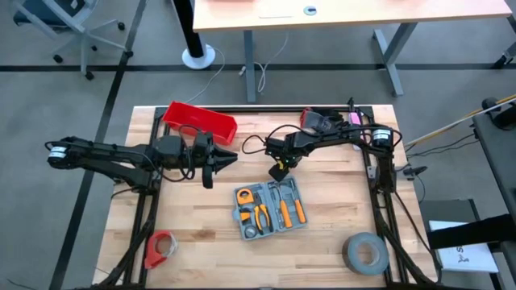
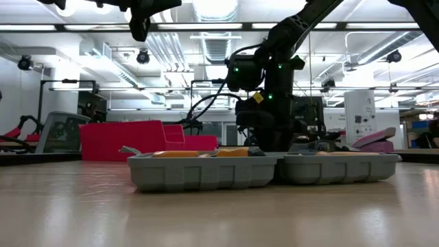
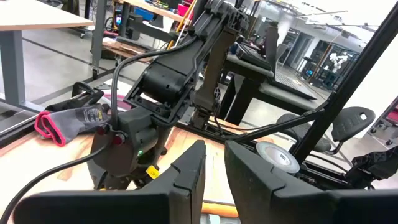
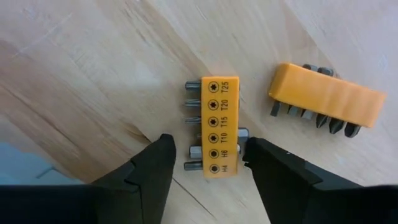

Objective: Prefit tool cases
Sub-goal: Put the bottom yellow screwdriver bit set into the prefit tool case

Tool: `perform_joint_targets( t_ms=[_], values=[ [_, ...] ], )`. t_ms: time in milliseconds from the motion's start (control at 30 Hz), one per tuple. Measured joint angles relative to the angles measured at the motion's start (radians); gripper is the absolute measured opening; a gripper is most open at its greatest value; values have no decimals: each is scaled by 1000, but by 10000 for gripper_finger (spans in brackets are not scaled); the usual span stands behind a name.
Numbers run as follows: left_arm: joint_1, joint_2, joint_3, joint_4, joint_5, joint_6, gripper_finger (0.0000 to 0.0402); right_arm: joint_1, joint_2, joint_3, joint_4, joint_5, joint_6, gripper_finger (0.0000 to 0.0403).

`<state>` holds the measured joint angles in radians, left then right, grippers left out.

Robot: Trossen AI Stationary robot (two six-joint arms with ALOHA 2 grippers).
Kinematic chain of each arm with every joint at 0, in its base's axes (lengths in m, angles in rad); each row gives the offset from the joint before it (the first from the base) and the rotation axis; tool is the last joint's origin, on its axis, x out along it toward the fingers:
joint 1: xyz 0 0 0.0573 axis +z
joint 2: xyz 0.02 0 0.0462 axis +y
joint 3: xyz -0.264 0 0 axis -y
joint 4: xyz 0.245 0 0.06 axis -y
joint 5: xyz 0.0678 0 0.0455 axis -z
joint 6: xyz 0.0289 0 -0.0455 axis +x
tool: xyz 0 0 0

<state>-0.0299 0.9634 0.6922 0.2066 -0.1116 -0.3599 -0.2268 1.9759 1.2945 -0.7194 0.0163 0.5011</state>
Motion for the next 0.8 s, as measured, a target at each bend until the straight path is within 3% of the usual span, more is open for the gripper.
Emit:
perform_joint_targets(
  t_ms=[267,800],
  values=[
    [0,0,0,0,0,0,66,0,0,0,3,14,-44,213],
    [0,0,0,2,0,0,66,4,3,24,7,56,-68,202]
  ],
)
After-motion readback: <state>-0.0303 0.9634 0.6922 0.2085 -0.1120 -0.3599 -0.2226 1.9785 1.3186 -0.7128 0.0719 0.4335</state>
